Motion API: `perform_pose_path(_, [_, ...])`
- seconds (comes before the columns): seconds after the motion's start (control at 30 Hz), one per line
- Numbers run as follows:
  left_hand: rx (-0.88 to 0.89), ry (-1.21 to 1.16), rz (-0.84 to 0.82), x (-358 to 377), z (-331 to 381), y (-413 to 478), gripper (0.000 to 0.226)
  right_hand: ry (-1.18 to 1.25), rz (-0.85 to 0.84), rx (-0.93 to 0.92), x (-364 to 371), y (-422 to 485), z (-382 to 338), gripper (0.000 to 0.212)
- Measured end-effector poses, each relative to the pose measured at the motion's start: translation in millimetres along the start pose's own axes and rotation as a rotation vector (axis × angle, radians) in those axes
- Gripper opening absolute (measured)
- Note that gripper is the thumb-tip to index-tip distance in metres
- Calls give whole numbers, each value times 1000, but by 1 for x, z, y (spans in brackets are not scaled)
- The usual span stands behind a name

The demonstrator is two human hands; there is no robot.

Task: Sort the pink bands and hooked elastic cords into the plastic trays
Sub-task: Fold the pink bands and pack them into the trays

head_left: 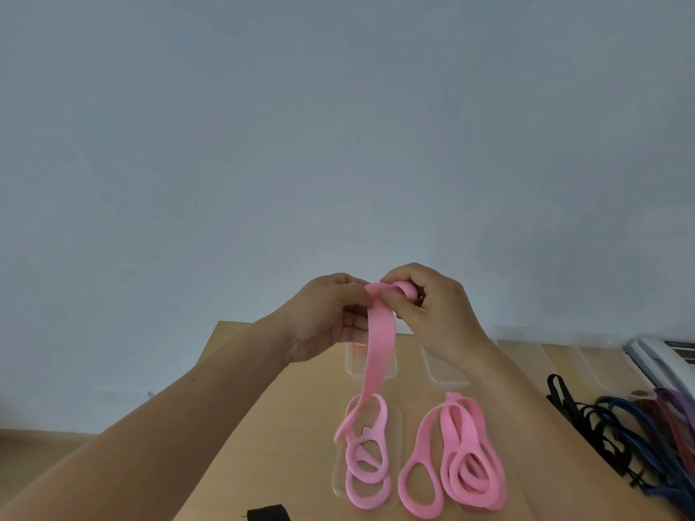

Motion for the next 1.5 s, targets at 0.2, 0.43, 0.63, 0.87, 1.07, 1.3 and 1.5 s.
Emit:
perform_pose_path(0.2, [-28, -36, 53, -3, -2, 0, 28, 31, -47, -27, -1, -5, -2, 24])
perform_pose_path(0.43, [124, 57, 68, -5, 0, -5, 17, 539, -211, 207, -4, -7, 6, 17])
perform_pose_path(0.63, [314, 397, 174, -4, 0, -8, 17, 450, -223, 285, 2, -7, 11, 13])
perform_pose_path(0.87, [143, 133, 179, -7, -8, -10, 32, 403, -132, 178, -1, -9, 7, 5])
perform_pose_path(1.07, [11, 53, 65, -5, -9, -12, 25, 288, -103, 114, -1, -12, 8, 10])
perform_pose_path(1.3, [-35, 10, -79, -1, -4, -9, 39, 53, -45, -132, -2, -14, -5, 19])
perform_pose_path(1.5, [26, -23, -22, -4, -4, -11, 16, 267, -111, 40, 0, -15, 5, 26])
Point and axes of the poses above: each hand's wrist, its own y-axis towards the middle knuckle, its own x-axis out of the palm, z = x × y, the point moved 3 cm from there along y, towards the middle knuckle, and after that the axes turned 2 degrees about x, right-handed, at the moved point
